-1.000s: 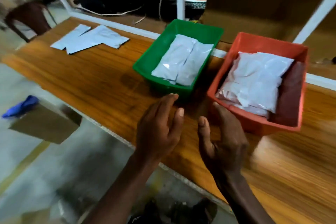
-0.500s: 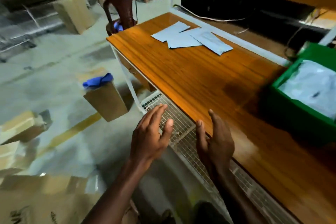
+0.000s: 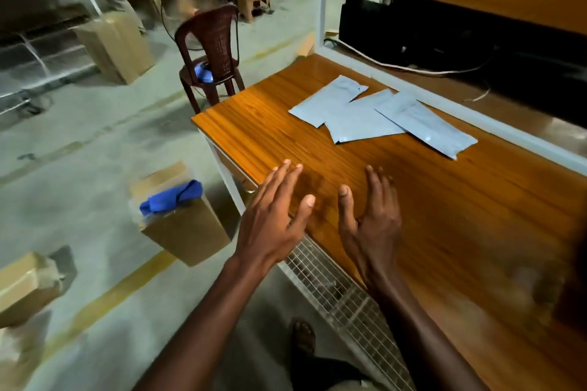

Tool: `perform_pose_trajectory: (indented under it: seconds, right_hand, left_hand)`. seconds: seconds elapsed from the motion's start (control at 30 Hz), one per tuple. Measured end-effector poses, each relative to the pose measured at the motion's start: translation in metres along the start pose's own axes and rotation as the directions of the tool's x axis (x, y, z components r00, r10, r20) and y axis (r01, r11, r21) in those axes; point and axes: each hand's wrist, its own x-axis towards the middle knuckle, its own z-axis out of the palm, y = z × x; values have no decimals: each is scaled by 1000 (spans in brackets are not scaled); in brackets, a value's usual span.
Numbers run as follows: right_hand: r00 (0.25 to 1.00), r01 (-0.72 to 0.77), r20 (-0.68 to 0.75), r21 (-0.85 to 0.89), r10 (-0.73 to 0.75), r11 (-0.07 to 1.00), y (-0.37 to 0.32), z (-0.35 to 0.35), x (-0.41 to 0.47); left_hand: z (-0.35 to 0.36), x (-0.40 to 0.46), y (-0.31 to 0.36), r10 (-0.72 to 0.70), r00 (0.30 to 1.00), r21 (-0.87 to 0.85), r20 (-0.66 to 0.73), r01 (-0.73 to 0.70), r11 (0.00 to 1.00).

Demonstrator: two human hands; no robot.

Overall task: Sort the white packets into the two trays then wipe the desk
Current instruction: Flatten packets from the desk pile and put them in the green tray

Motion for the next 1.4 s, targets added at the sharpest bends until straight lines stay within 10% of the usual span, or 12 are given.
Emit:
perform_pose_trajectory:
  seconds: [0.53, 0.87, 1.2, 1.4]
  right_hand:
    - [890, -455, -163, -334, 425, 825, -12, 156, 197]
    - [650, -751, -304, -399, 696, 527, 9, 212, 275]
    - [651, -695, -169, -525, 740, 492, 13, 214, 249]
    - [643, -703, -194, -532, 741, 471, 5, 220, 234]
  left_hand:
    - [50, 326, -109, 323, 865, 18, 383, -357, 934]
    - [116, 441, -117, 404, 672, 101, 621, -579, 809]
    - [127, 477, -142, 470, 458, 21, 754, -732, 681]
    - [126, 466, -136, 511, 469, -56, 721, -695, 716]
